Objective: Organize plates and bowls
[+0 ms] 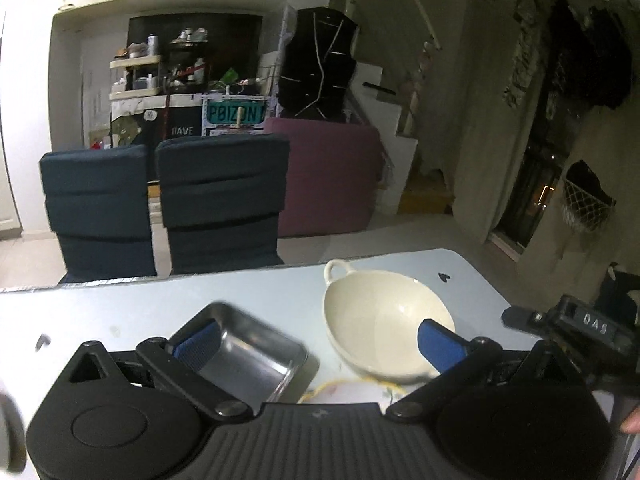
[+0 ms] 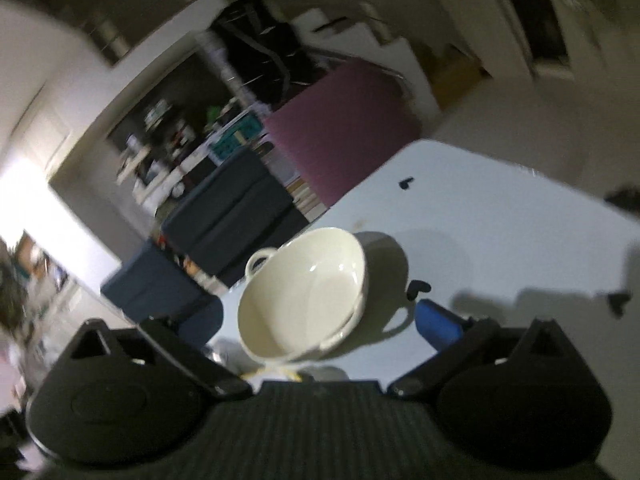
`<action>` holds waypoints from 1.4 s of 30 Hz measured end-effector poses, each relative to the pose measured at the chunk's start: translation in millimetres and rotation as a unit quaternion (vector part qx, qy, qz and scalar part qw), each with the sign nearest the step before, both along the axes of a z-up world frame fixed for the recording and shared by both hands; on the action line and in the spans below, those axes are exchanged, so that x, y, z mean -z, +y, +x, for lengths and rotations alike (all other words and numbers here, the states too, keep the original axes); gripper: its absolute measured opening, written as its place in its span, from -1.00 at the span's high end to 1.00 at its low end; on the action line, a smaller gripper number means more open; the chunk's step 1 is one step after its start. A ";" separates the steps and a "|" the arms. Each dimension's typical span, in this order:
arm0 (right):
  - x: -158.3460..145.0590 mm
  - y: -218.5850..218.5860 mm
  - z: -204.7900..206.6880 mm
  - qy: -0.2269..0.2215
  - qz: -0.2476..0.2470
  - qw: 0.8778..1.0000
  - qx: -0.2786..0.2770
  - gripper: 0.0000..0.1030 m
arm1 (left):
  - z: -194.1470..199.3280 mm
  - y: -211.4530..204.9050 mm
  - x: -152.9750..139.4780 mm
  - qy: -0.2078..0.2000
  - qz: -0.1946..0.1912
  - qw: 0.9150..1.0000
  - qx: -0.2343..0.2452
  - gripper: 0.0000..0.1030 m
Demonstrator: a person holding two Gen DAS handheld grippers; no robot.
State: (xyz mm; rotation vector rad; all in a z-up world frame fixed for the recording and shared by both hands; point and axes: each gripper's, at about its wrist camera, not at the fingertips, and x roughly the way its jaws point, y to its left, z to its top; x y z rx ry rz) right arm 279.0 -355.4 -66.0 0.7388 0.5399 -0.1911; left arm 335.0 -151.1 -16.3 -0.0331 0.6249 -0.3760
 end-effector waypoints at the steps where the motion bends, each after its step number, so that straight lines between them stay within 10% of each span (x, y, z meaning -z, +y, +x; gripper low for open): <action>1: 5.8 -4.3 6.1 0.000 0.020 1.000 0.008 -1.00 | 5.9 -2.8 1.7 -0.001 0.000 1.000 0.001 -1.00; 9: 58.7 -19.6 46.3 0.027 0.179 0.983 0.036 -0.92 | 52.4 -32.8 18.7 0.011 -0.001 1.000 0.019 -1.00; 19: 82.7 -16.0 65.7 0.074 0.202 0.974 0.069 0.75 | 82.7 -36.7 29.6 0.008 -0.013 1.000 0.021 -1.00; 28: 73.9 -32.6 56.3 0.070 0.162 0.981 0.075 0.78 | 99.3 -38.0 36.5 0.026 -0.067 0.997 0.034 -0.94; 42: 75.0 -74.6 63.3 0.048 0.113 0.985 0.124 0.73 | 146.2 -66.7 78.4 0.105 -0.089 0.988 0.070 -0.22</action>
